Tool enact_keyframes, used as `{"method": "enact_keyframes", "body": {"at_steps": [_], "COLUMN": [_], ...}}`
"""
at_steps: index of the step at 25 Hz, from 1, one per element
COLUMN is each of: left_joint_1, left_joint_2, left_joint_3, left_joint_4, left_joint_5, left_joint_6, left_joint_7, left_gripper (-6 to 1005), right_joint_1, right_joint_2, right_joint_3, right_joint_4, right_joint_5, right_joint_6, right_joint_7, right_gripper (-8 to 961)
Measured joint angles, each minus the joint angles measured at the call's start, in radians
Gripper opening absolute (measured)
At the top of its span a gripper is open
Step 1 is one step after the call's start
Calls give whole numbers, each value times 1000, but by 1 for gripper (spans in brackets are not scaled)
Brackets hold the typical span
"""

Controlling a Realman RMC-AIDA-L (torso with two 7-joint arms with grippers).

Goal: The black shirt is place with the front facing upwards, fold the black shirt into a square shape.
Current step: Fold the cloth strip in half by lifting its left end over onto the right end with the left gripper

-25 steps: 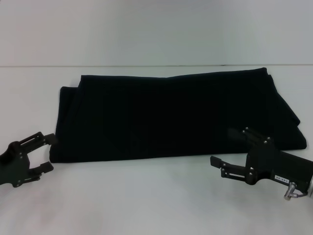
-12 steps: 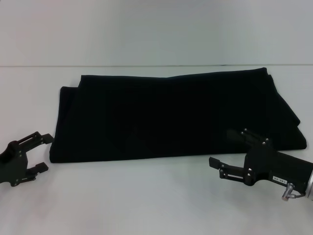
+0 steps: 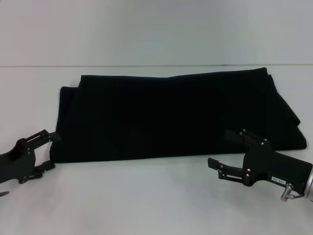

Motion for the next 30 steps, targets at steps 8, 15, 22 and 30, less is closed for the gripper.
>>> {"method": "enact_keyframes", "body": {"at_steps": [8, 15, 22, 30], "left_joint_1": [-35, -75, -91, -87], "left_joint_2": [-4, -8, -6, -17], "left_joint_3": [14, 52, 87, 110], "left_joint_4": [-33, -37, -30, 11], "left_joint_5": [0, 0, -1, -5], "left_joint_6": [-52, -74, -83, -79], "left_joint_7": [7, 7, 8, 75], "left_gripper": [849, 832, 815, 722], "right_joint_1": [0, 0, -1, -2], "right_joint_2": [0, 0, 0, 0], "right_joint_3": [1, 1, 3, 3], "right_joint_4": [8, 9, 10, 10], "right_joint_5": [1, 1, 3, 5], "right_joint_6": [0, 0, -3, -5], "right_joint_7": [0, 0, 4, 7], "right_gripper": [945, 945, 945, 945]}}
